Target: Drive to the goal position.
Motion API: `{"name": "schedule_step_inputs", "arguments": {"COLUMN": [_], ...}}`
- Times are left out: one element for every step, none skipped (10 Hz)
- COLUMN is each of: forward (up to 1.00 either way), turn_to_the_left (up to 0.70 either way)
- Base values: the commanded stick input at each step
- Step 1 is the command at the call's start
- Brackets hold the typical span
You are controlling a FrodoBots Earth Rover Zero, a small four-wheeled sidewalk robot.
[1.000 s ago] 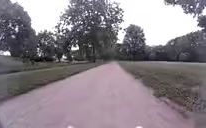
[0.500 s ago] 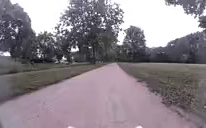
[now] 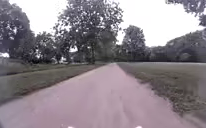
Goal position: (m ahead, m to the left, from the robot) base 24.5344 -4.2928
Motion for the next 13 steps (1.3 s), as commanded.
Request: {"name": "schedule_step_inputs", "arguments": {"forward": [0.70, 0.70, 0.70, 0.70, 0.70, 0.70, 0.70, 0.70, 0.70, 0.70, 0.70, 0.70, 0.70], "turn_to_the_left": [0.00, 0.00, 0.00, 0.00, 0.00, 0.00, 0.00, 0.00, 0.00, 0.00, 0.00, 0.00, 0.00]}}
